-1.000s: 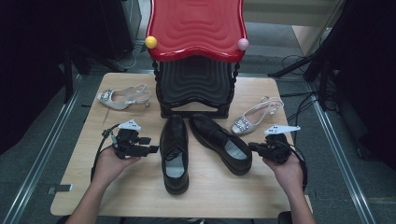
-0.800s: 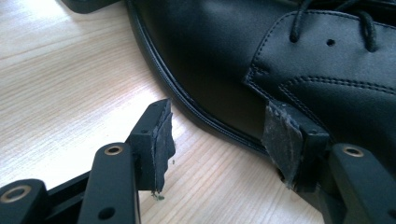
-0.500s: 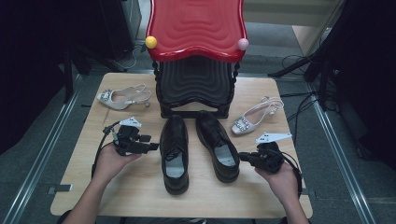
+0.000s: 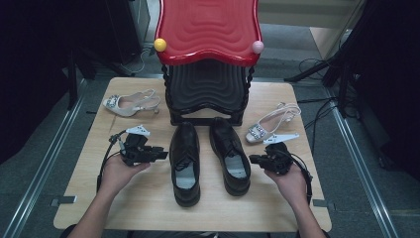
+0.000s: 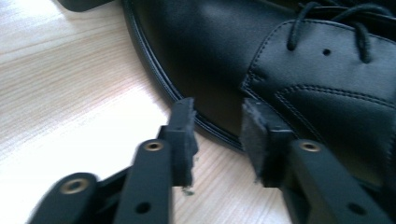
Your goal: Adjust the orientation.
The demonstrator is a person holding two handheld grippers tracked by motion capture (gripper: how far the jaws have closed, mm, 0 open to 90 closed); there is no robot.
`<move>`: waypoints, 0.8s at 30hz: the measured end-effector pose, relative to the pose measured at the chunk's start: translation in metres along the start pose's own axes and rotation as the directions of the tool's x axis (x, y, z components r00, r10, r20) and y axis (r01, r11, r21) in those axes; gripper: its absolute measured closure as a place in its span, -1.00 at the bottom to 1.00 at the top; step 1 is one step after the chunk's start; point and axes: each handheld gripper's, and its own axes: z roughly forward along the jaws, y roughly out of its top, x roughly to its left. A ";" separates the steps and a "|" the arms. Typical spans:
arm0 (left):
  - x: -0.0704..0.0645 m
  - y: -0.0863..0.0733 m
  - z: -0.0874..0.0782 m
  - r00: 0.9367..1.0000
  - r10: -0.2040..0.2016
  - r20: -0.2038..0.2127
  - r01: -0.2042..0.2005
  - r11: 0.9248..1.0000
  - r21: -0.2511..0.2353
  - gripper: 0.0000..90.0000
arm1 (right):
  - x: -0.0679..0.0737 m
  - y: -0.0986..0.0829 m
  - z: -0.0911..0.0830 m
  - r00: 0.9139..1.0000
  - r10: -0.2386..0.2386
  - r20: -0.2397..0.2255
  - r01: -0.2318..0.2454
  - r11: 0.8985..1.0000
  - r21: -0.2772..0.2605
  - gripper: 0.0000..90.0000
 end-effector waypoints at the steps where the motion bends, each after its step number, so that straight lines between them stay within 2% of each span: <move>1: -0.001 0.000 -0.001 1.000 -0.010 0.005 0.010 1.000 0.000 0.69 | -0.002 0.002 0.003 1.000 0.004 0.002 -0.004 1.000 0.004 1.00; 4: -0.006 0.001 -0.003 1.000 -0.003 0.000 0.003 1.000 -0.009 0.94 | -0.006 0.006 0.010 1.000 0.001 0.002 -0.002 1.000 0.013 1.00; 6: -0.008 0.000 -0.003 1.000 0.000 0.000 0.000 1.000 -0.010 0.99 | -0.008 0.008 0.016 1.000 -0.006 -0.004 0.006 1.000 0.030 1.00; 8: -0.008 -0.001 -0.001 1.000 0.004 -0.004 -0.004 1.000 0.004 1.00 | -0.008 0.010 0.021 1.000 -0.003 -0.018 0.004 0.999 0.040 1.00; 10: -0.008 -0.003 0.002 1.000 0.004 -0.009 -0.003 1.000 0.017 1.00 | -0.006 0.012 0.024 1.000 -0.012 -0.003 0.012 0.999 0.053 1.00; 13: -0.007 -0.006 0.004 1.000 -0.006 -0.013 0.007 1.000 0.022 1.00 | -0.005 0.014 0.025 1.000 -0.010 -0.006 0.010 0.998 0.056 1.00; 15: -0.007 -0.007 0.005 1.000 -0.010 -0.012 0.011 1.000 0.021 0.99 | -0.005 0.015 0.026 1.000 -0.005 -0.025 0.007 0.999 0.054 1.00; 18: -0.008 -0.008 0.008 1.000 -0.007 -0.016 0.008 0.999 0.031 0.98 | 0.001 0.017 0.032 0.998 -0.029 -0.060 0.033 0.997 0.066 1.00; 24: -0.013 -0.011 0.015 1.000 -0.001 -0.009 0.001 0.999 0.044 0.97 | 0.010 0.022 0.039 0.995 -0.047 -0.084 0.053 0.996 0.071 1.00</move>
